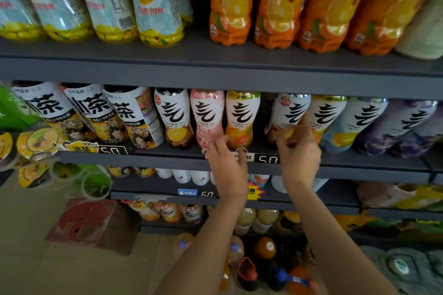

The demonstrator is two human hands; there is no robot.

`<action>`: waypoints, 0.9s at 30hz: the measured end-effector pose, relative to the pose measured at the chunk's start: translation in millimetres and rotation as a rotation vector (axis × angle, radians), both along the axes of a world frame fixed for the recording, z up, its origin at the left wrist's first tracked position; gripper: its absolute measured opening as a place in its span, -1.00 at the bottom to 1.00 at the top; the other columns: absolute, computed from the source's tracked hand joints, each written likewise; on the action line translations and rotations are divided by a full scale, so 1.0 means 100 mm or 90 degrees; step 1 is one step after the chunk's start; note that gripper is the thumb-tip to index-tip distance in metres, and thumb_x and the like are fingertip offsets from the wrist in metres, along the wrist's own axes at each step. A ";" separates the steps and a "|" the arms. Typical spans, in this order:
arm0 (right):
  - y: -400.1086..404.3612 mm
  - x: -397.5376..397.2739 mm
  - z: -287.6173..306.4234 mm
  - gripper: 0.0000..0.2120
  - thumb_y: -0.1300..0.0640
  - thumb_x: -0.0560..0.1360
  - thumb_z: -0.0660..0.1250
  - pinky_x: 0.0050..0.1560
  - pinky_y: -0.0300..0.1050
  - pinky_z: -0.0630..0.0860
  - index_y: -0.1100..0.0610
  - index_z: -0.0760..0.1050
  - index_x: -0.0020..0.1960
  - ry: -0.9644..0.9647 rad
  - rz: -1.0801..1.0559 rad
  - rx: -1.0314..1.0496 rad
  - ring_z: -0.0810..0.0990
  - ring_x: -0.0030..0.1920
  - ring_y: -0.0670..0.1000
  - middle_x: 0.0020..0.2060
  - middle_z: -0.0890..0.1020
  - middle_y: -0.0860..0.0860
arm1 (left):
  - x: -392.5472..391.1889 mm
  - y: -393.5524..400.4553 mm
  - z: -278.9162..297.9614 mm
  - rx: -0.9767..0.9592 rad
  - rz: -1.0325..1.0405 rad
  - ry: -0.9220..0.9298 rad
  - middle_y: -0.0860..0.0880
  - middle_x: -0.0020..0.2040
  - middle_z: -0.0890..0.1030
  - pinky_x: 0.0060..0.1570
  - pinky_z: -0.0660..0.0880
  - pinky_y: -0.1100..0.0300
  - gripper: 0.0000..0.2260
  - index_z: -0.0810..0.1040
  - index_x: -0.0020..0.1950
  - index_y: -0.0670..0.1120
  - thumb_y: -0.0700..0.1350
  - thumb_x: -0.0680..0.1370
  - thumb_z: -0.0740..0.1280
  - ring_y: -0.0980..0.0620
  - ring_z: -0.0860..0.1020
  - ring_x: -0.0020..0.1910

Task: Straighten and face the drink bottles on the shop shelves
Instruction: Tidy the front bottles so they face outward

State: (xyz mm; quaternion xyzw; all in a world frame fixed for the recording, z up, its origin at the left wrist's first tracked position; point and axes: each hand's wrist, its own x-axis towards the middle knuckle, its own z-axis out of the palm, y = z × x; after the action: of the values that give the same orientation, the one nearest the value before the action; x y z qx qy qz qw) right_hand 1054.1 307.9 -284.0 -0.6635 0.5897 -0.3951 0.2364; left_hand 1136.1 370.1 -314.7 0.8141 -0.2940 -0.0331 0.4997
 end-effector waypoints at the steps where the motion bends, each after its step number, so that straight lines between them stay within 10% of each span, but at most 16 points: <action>1: -0.04 -0.06 0.00 -0.64 0.03 0.48 0.37 -0.08 0.03 0.49 0.14 0.43 0.20 0.021 0.008 0.015 0.57 -0.01 0.17 -0.06 0.63 0.11 | -0.06 -0.06 0.01 0.004 -0.011 0.009 -0.20 0.20 0.40 0.18 0.40 -0.01 -0.63 0.40 0.24 -0.23 -0.18 0.49 0.38 -0.14 0.37 0.21; 27: -0.12 0.08 0.01 -0.49 -0.04 0.39 0.46 -0.09 0.01 0.45 0.25 0.35 0.12 0.062 0.053 0.187 0.54 0.08 0.25 0.06 0.57 0.21 | -0.06 -0.38 0.10 0.122 0.053 0.067 -0.23 0.39 0.20 0.36 0.17 0.06 -0.46 0.26 0.44 -0.15 -0.08 0.51 0.36 -0.19 0.19 0.39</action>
State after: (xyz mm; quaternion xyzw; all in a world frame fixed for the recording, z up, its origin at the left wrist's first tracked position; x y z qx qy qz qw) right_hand 1062.6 296.1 -283.2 -0.6640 0.6239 -0.2618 0.3183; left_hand 1130.2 332.0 -304.5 0.8668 -0.2290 -0.0827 0.4351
